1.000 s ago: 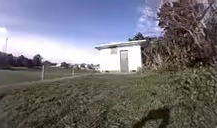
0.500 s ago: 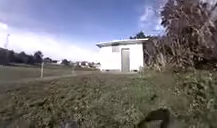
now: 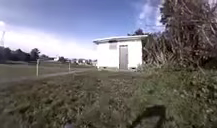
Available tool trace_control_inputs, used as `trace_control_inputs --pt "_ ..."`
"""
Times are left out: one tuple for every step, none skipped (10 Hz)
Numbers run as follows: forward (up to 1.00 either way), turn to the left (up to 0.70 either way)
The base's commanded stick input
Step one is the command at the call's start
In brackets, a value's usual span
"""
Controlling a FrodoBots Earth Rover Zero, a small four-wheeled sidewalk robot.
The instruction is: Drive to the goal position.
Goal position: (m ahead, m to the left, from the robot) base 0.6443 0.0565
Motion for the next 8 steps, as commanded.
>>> trace_control_inputs --pt "0.70 0.00" --pt "0.70 0.00" --pt "0.70 -0.09" --pt "0.70 -0.31" --pt "0.70 -0.33" --pt "0.70 -0.32" --pt "0.70 -0.31" --pt "0.70 -0.12"
